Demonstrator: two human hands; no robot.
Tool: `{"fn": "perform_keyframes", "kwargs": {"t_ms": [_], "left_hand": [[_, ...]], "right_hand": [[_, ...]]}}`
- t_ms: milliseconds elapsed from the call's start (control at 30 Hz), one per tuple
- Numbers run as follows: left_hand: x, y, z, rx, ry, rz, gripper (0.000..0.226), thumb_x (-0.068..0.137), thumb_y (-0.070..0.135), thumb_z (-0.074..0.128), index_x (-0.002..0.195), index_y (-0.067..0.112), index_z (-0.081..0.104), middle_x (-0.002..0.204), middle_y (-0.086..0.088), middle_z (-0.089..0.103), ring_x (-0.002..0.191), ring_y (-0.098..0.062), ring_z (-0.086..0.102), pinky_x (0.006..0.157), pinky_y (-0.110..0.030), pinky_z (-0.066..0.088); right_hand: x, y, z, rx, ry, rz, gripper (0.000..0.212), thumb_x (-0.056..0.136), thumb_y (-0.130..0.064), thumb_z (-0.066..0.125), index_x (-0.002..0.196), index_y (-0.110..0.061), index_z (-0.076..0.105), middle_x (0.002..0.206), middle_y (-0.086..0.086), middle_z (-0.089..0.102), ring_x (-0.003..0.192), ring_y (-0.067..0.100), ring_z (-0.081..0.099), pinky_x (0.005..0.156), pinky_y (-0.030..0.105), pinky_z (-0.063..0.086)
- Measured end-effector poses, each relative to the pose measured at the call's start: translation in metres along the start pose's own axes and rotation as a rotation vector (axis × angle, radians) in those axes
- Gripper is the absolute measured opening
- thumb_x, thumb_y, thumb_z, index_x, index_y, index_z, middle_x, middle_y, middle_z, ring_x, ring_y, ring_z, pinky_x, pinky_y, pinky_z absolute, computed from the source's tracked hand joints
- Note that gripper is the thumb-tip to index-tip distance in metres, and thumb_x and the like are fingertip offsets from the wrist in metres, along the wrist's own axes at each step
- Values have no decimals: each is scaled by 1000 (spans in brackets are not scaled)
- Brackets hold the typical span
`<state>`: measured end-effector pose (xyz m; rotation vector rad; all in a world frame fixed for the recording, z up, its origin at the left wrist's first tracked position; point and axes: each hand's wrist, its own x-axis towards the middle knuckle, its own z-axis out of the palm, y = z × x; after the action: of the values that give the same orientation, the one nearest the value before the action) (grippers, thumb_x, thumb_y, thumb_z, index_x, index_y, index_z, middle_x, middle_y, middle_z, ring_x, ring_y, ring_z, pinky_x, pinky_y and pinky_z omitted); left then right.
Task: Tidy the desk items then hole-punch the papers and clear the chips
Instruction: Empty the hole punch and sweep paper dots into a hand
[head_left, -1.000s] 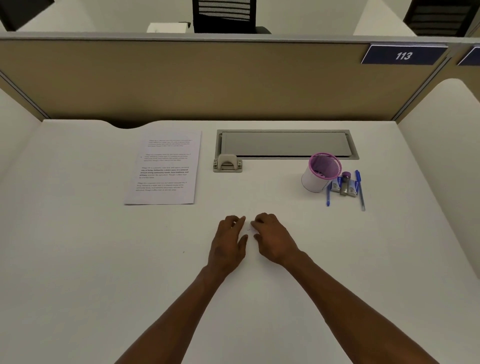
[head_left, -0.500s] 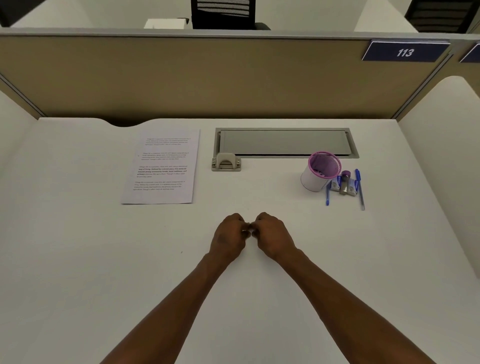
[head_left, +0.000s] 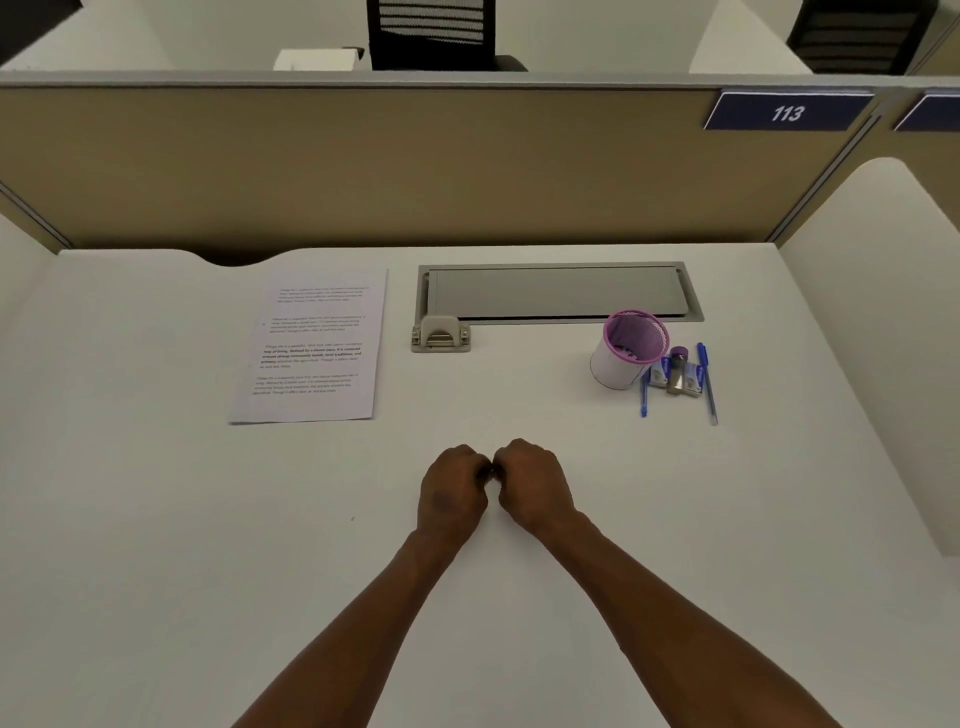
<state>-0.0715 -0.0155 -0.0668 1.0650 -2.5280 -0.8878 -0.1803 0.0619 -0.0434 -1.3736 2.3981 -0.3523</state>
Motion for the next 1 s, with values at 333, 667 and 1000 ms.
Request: {"fn": "perform_keyframes", "kwargs": {"t_ms": [333,667,1000], "left_hand": [[5,9,-4,-23,-51,-30,14,84,7,64,79,15,74,75,-1,68,70,-17,60,62,-28,41],[88,132,-39,-227,19,113,8,82,8,74,84,12,79,82,0,77,74,-8,67,72,-17,49],[186,207,1,-139,-36,131,14,86,18,71,95,13,80,90,-6,77,80,-20,71,76,-30,58]], "right_hand": [[-7,8,-10,173,17,79,12,80,-12,61,84,-16,72,84,1,70,79,20,63,67,30,48],[19,62,-137,376,276,149,6,83,-11,74,84,-16,76,77,-4,73,69,8,65,67,20,53],[74,135,-201,253,393,254,15,85,-22,73,91,-9,79,87,8,76,73,16,66,75,27,54]]}}
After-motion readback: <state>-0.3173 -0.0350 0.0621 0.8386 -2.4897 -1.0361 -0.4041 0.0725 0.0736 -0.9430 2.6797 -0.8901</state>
